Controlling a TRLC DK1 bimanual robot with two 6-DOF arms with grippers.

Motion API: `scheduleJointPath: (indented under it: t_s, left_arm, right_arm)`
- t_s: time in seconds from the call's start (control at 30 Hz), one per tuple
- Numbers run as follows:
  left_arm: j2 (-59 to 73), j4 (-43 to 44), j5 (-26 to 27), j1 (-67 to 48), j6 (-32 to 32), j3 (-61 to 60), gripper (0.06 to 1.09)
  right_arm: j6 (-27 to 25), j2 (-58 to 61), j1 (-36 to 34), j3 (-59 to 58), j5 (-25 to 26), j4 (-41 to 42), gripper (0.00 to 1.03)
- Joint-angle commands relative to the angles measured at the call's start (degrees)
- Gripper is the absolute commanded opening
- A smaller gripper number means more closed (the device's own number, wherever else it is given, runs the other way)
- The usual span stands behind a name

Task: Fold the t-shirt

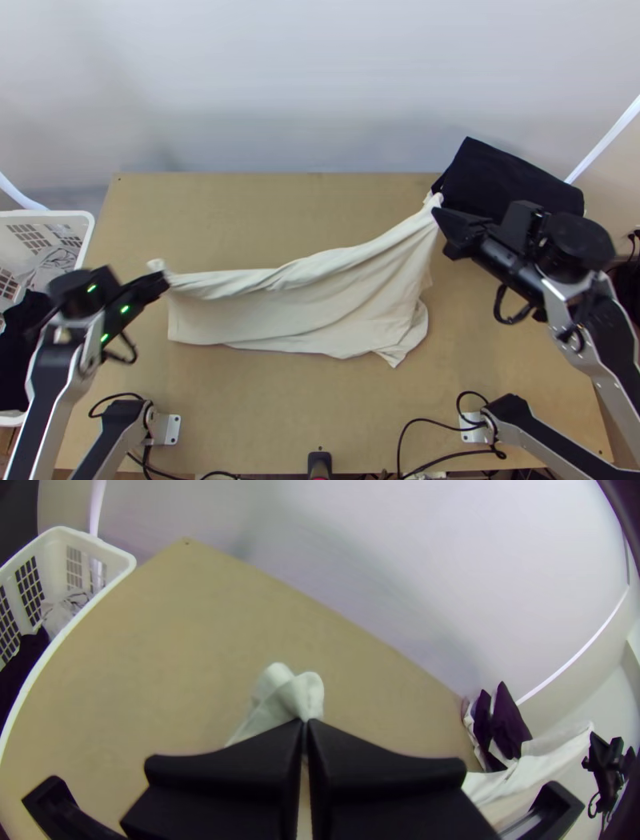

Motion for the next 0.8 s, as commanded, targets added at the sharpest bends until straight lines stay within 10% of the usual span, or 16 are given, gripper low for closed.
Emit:
scheduleJointPath:
  t_s: [0.0, 0.5, 0.77]
  left_arm:
    - [9.05, 6.77, 0.57, -1.19, -0.82, -1.6, 0.09]
    - [49.31, 26.1, 0.66, 0.39, 0.15, 11.05, 0.1]
    - [48.43, 23.73, 4.35, 1.36, 0.15, 15.8, 0.71]
  right_arm:
    - [1.23, 3.25, -1.89, -2.28, 0.08, 3.7, 0.03]
    - [4.84, 19.68, -5.58, -7.46, 0.08, 18.99, 0.03]
    - [6.07, 23.46, -3.73, -6.93, 0.08, 21.89, 0.03]
